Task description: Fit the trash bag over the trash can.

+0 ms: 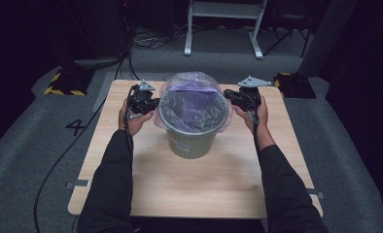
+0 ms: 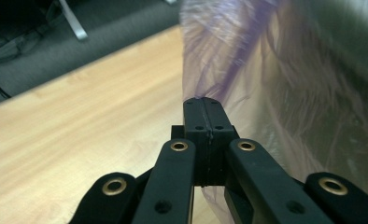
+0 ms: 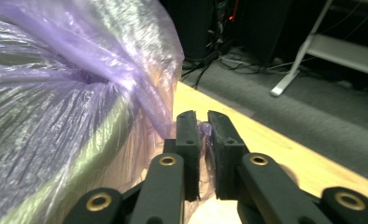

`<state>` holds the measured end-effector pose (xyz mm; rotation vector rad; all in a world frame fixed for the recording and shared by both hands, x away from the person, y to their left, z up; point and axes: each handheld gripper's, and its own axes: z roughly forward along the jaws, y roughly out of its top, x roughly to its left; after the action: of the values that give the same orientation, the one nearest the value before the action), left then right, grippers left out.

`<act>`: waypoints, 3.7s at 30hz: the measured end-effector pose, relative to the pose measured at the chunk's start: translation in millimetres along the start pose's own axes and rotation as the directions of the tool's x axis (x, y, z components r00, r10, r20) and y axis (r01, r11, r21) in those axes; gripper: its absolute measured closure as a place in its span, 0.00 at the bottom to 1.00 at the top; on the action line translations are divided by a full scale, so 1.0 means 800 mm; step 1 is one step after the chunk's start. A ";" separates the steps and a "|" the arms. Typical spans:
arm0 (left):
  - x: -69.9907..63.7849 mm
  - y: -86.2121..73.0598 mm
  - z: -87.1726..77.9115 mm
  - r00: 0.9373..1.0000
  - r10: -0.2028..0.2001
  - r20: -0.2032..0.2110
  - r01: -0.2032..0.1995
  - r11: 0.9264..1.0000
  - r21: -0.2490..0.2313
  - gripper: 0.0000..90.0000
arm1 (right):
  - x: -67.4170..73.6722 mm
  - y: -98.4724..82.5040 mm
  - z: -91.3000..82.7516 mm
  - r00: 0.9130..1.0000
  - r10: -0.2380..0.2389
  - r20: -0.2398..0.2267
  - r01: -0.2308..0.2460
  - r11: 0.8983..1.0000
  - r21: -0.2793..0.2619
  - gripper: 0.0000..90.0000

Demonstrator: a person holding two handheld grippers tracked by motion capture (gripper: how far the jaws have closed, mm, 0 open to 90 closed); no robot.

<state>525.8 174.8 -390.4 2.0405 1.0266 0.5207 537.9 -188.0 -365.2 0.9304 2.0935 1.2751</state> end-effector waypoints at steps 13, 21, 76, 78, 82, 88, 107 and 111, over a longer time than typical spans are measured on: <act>-0.001 -0.007 0.016 0.996 -0.034 0.081 0.027 0.996 0.080 1.00 | 0.001 -0.001 0.020 0.996 0.060 -0.066 -0.054 0.995 0.082 0.95; -0.004 -0.025 -0.016 1.000 0.024 0.019 -0.025 0.999 0.030 0.72 | -0.011 -0.011 -0.001 0.999 0.026 -0.023 -0.024 0.996 0.083 0.70; -0.063 -0.051 -0.079 0.952 0.287 0.109 -0.268 0.950 -0.158 1.00 | 0.084 -0.085 -0.108 0.913 -0.331 -0.237 0.353 0.934 0.057 0.77; -0.067 -0.056 -0.077 0.950 0.291 0.116 -0.273 0.950 -0.150 1.00 | 0.083 -0.092 -0.106 0.913 -0.327 -0.245 0.351 0.934 0.063 0.89; -0.071 -0.063 -0.078 0.943 0.302 0.140 -0.280 0.947 -0.156 1.00 | 0.078 -0.100 -0.111 0.913 -0.302 -0.275 0.326 0.944 0.046 1.00; -0.077 -0.074 -0.081 0.937 0.317 0.145 -0.298 0.945 -0.136 1.00 | 0.073 -0.105 -0.121 0.917 -0.268 -0.295 0.291 0.956 0.037 1.00; -0.077 -0.061 -0.089 0.961 0.274 -0.041 -0.277 0.941 -0.196 0.28 | 0.080 -0.092 -0.133 0.901 -0.296 -0.318 0.307 0.952 -0.018 0.98; -0.075 -0.059 -0.083 0.957 0.266 -0.113 -0.285 0.933 -0.221 0.76 | 0.080 -0.093 -0.135 0.905 -0.281 -0.318 0.290 0.957 -0.019 0.96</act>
<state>424.8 174.2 -388.1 1.9703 0.6873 0.8381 398.8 -221.8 -390.8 0.4211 2.3921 1.3068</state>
